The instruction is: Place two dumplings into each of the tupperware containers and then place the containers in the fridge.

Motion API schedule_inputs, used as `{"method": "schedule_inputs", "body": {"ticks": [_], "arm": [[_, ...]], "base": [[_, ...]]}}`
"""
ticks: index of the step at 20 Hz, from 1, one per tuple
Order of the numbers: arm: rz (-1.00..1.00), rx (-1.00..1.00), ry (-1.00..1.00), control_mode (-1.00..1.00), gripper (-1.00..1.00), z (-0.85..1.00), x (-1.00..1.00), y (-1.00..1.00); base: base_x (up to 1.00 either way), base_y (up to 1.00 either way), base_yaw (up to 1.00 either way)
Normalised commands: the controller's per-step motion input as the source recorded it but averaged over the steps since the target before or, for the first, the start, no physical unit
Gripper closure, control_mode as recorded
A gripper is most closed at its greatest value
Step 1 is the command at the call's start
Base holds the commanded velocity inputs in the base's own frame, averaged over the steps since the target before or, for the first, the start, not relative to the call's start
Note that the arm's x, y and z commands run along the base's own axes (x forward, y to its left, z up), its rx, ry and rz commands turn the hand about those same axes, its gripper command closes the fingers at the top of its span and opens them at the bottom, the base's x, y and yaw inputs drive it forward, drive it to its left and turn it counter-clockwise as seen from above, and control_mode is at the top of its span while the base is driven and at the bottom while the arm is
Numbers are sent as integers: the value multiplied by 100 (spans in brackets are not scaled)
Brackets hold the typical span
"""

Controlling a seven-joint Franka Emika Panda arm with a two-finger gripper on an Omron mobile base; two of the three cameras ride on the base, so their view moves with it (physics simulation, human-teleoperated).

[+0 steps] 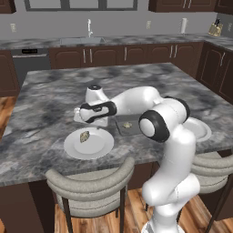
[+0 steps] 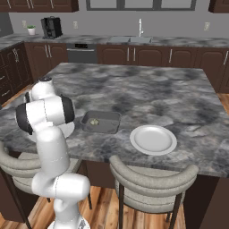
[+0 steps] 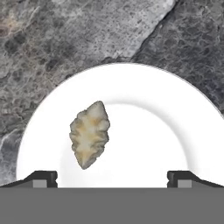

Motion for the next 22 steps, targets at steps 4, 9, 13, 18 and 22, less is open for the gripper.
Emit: {"method": "schedule_inputs", "body": {"ticks": [4, 9, 13, 18, 22], "arm": [[0, 0, 0, -100, -100, -45, 22, 23], [0, 0, 1, -100, -100, -53, 9, 3], [0, 0, 4, -100, -100, -46, 0, 5], [0, 0, 0, -100, -100, -5, 8, 16], [0, 0, 0, -100, -100, -11, 10, 0]], "base": [[0, 0, 0], [0, 0, 0], [0, 0, 0], [0, 0, 0], [0, 0, 0]]}}
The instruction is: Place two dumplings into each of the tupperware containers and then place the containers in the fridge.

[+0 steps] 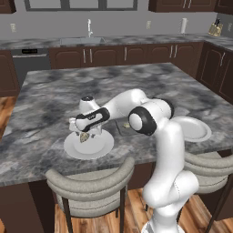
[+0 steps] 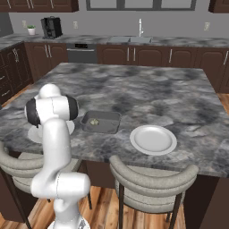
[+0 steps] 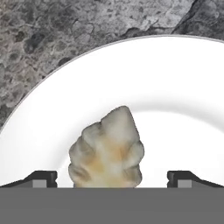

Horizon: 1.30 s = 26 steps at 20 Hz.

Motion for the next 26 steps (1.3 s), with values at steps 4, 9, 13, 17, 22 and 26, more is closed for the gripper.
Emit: {"method": "schedule_inputs", "body": {"ticks": [4, 9, 13, 17, 22, 26], "arm": [[0, 0, 0, -100, -100, -31, 4, 0], [0, 0, 0, -100, 100, -7, 0, 0], [0, 0, 0, -100, 100, 0, 0, 0], [10, 0, -3, -100, 100, 27, 0, -33], [5, 0, -2, -100, 100, 59, -25, -65], [0, 0, 0, -100, 100, 34, -6, -95]], "base": [[0, 0, 0], [0, 0, 0], [0, 0, 0], [0, 0, 0], [0, 0, 0], [0, 0, 0]]}}
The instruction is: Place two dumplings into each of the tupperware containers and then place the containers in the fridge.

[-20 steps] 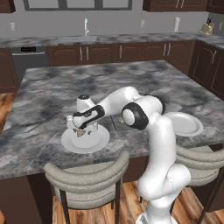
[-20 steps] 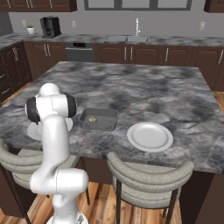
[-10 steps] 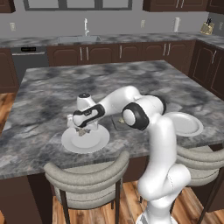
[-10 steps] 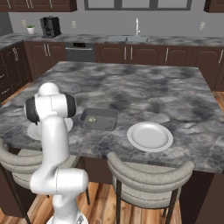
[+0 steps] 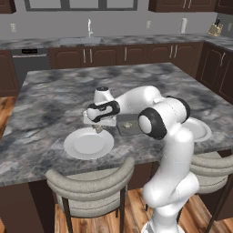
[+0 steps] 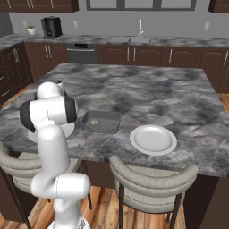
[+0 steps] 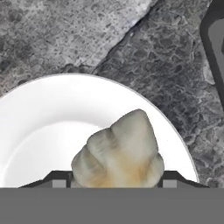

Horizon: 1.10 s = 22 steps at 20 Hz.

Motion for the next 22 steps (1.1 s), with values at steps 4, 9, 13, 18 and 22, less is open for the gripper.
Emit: {"method": "schedule_inputs", "body": {"ticks": [4, 9, 13, 18, 22], "arm": [[0, 0, 0, -100, 100, 30, 0, -99], [0, 0, 0, -100, 100, 16, 0, -100], [0, 0, 0, -100, 100, 1, 2, -93], [9, 2, -8, -100, 100, 0, 38, -56], [9, 0, -2, -100, 100, -1, 42, -39]], "base": [[0, 0, 0], [0, 0, 0], [0, 0, 0], [0, 0, 0], [0, 0, 0]]}}
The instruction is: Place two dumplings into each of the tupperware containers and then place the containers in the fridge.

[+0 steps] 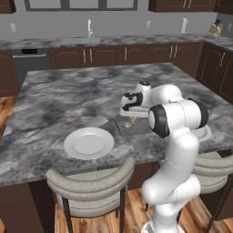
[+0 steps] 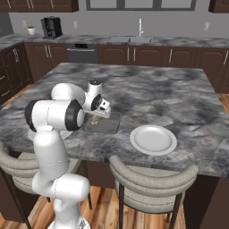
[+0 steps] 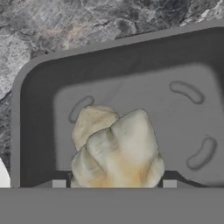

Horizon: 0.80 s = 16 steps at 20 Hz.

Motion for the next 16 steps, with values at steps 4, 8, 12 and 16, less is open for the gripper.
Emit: {"method": "schedule_inputs", "body": {"ticks": [4, 8, 12, 16], "arm": [[5, 0, 0, -100, 100, -13, 35, -29], [4, 0, 0, -100, 100, -36, 16, -15], [2, 0, 0, -100, 100, -44, 1, 0], [0, 0, 0, -100, 100, -10, 18, -3]], "base": [[0, 0, 0], [0, 0, 0], [0, 0, 0], [0, 0, 0]]}}
